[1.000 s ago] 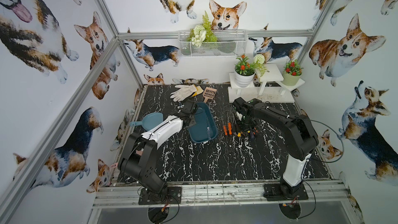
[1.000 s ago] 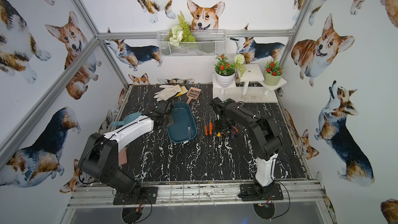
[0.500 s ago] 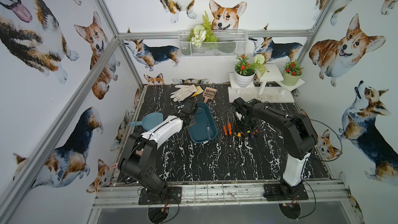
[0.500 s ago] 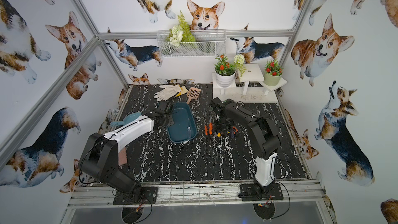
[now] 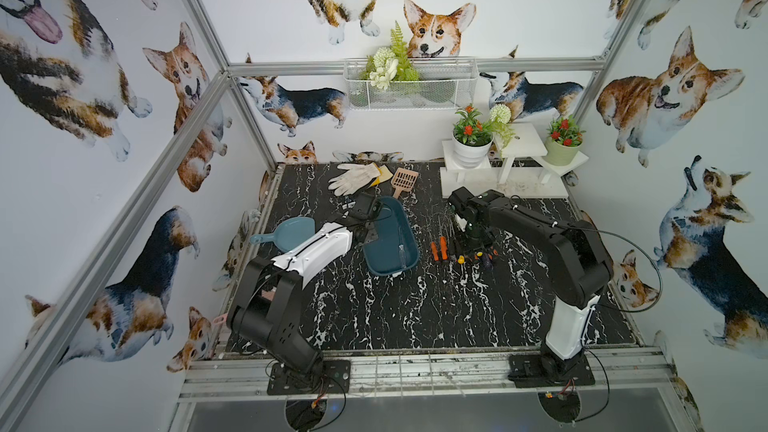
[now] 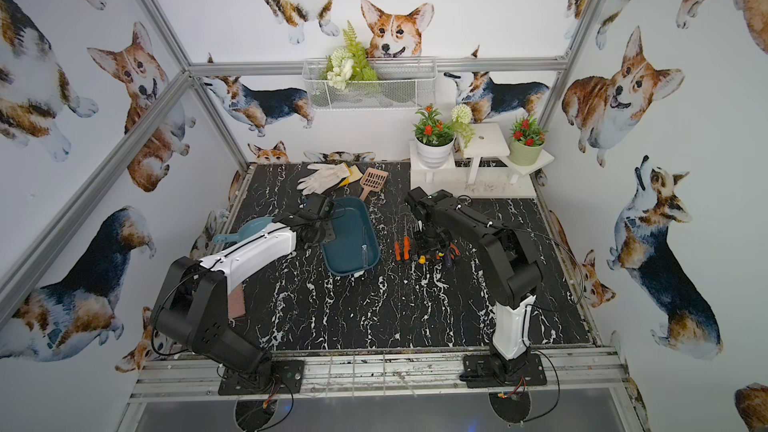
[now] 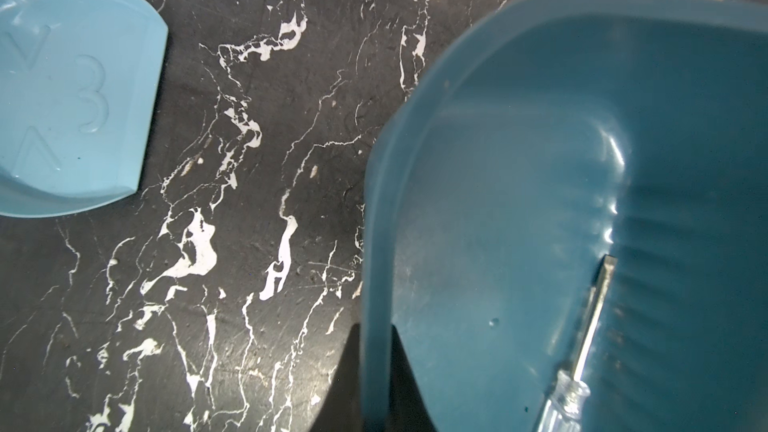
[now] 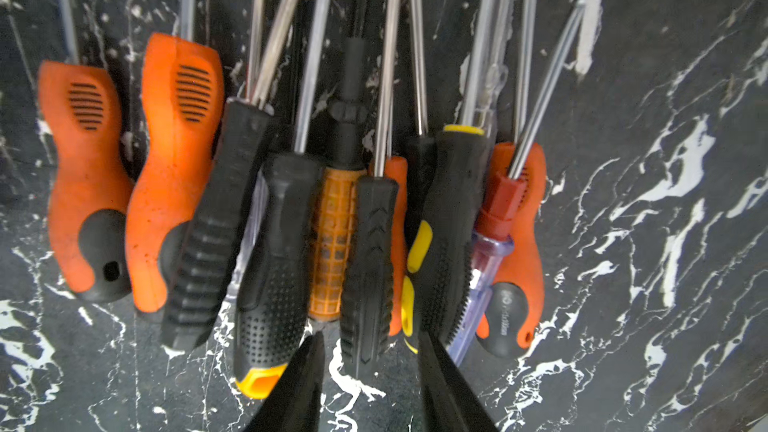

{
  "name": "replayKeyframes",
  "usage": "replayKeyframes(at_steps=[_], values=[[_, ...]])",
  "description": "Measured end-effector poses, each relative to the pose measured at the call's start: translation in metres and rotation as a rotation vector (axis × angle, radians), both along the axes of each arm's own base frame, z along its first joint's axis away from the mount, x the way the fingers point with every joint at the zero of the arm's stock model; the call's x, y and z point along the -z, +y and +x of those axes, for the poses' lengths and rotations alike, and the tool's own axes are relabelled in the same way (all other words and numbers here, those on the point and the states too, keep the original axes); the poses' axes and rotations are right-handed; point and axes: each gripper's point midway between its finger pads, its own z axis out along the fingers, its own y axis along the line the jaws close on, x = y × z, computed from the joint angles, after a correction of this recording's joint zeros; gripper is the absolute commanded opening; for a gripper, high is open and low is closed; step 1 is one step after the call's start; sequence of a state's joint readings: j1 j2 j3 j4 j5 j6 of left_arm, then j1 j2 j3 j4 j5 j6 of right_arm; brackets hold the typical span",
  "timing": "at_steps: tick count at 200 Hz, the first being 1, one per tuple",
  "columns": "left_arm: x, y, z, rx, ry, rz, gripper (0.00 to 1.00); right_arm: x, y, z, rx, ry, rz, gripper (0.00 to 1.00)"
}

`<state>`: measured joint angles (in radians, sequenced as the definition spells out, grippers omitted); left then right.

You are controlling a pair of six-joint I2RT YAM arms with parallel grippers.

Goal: Take out the screwdriver from the storage box
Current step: Place the screwdriver at the center of the board.

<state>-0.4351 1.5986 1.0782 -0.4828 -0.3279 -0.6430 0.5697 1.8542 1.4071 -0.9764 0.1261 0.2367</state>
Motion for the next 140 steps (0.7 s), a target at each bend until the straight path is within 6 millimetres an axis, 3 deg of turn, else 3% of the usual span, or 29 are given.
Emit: replayKeyframes(at_steps=[79, 140], values=[[0.001, -0.001, 0.001, 0.002, 0.003, -0.001, 0.00, -0.066, 0.015, 0.012, 0.011, -0.156, 0.118, 0.55], [-0.001, -0.010, 0.004, 0.019, -0.006, -0.012, 0.00, -0.094, 0.076, -0.006, -0.098, -0.186, 0.247, 0.55]])
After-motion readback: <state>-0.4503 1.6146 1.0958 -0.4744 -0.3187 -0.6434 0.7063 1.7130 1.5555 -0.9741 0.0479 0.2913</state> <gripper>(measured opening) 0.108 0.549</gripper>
